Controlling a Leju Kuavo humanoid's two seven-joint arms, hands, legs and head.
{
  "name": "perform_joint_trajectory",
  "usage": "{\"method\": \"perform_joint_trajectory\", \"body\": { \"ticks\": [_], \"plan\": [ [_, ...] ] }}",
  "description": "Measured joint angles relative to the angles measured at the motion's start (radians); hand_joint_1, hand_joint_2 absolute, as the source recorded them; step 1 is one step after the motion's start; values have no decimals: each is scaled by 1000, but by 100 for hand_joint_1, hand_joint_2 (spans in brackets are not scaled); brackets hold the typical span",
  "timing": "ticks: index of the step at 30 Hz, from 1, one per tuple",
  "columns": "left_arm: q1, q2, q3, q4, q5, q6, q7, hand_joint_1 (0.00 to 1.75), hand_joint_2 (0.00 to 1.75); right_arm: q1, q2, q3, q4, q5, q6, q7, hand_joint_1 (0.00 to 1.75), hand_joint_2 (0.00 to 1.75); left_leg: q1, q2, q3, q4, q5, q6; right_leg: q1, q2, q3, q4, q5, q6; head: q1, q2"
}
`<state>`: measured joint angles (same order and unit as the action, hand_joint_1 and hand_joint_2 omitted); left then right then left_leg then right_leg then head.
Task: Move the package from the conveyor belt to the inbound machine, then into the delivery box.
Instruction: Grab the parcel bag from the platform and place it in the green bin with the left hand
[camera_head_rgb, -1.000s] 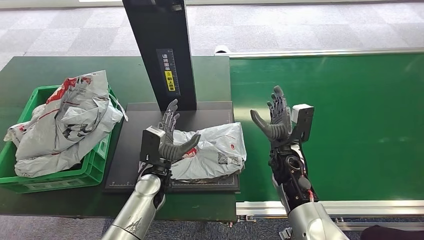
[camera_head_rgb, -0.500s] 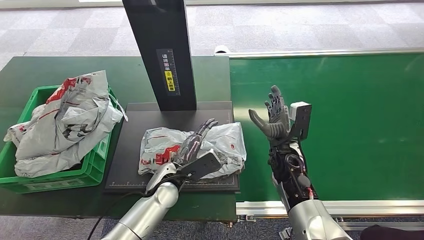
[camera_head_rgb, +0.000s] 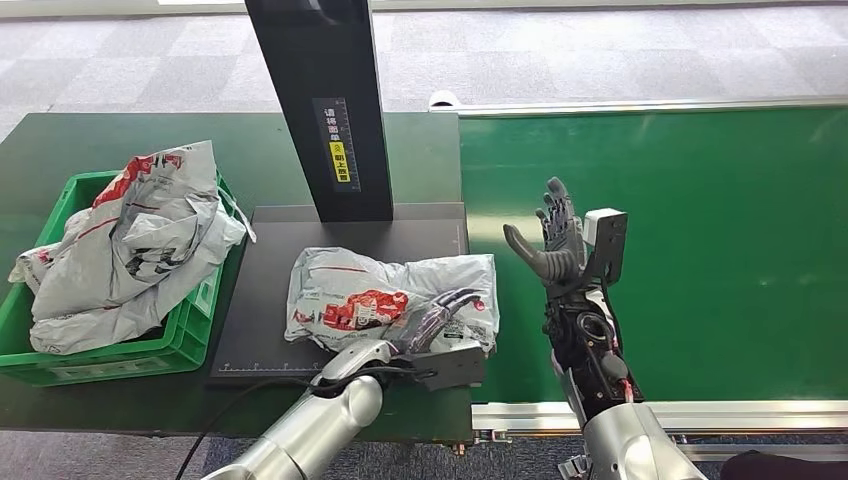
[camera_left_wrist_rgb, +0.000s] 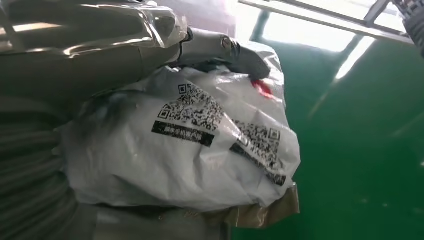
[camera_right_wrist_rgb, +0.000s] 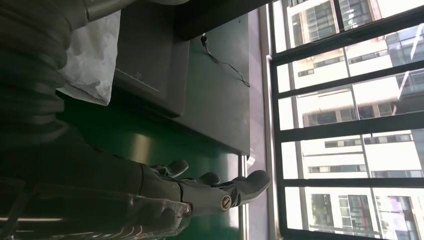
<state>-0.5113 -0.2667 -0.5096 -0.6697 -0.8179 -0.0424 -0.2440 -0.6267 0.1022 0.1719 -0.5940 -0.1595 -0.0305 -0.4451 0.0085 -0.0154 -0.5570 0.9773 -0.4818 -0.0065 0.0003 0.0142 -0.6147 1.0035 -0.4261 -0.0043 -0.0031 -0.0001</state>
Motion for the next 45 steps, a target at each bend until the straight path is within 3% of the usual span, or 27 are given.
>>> {"method": "perform_joint_trajectory", "body": {
  "ticks": [4, 5, 14, 22, 36, 45],
  "plan": [
    [-22, -6, 0, 30, -2, 0, 10, 172, 175, 4, -1, -2, 0, 0, 0, 2, 0, 175, 0, 0, 0, 0, 0, 0, 0, 0, 1, 0, 0, 0, 0, 0],
    [-27, -7, 1, 35, -2, 1, 13, 175, 175, 5, -1, -2, 0, 1, 0, 2, 0, 175, 0, 0, 1, 0, 0, 0, 0, 0, 1, 0, 0, 0, 0, 0],
    [-39, -15, 14, 58, 18, 20, -5, 175, 175, 11, -1, -3, -7, 20, 0, 5, 0, 175, 0, 0, 1, 0, 0, 0, 0, 0, 1, 0, 0, 0, 0, 0],
    [7, -15, 50, 32, 50, 165, -100, 175, 175, 15, -2, -4, -27, 28, 7, 5, 0, 175, 0, 0, 0, 0, 0, 0, 0, 0, 1, 0, 0, 0, 0, 0],
    [131, -21, 173, -332, 281, 616, -412, 175, 175, 59, -7, -7, -83, 27, 7, -16, 0, 175, 0, 0, 0, 0, 0, 0, 0, 0, 0, 0, 0, 0, 0, 0],
    [160, -18, 206, -479, 304, 649, -435, 175, 175, 62, -7, -7, -83, 23, 7, -22, 0, 175, 0, 0, 0, 0, 0, 0, 0, 0, 0, 0, 0, 0, 0, 0]
  ]
}}
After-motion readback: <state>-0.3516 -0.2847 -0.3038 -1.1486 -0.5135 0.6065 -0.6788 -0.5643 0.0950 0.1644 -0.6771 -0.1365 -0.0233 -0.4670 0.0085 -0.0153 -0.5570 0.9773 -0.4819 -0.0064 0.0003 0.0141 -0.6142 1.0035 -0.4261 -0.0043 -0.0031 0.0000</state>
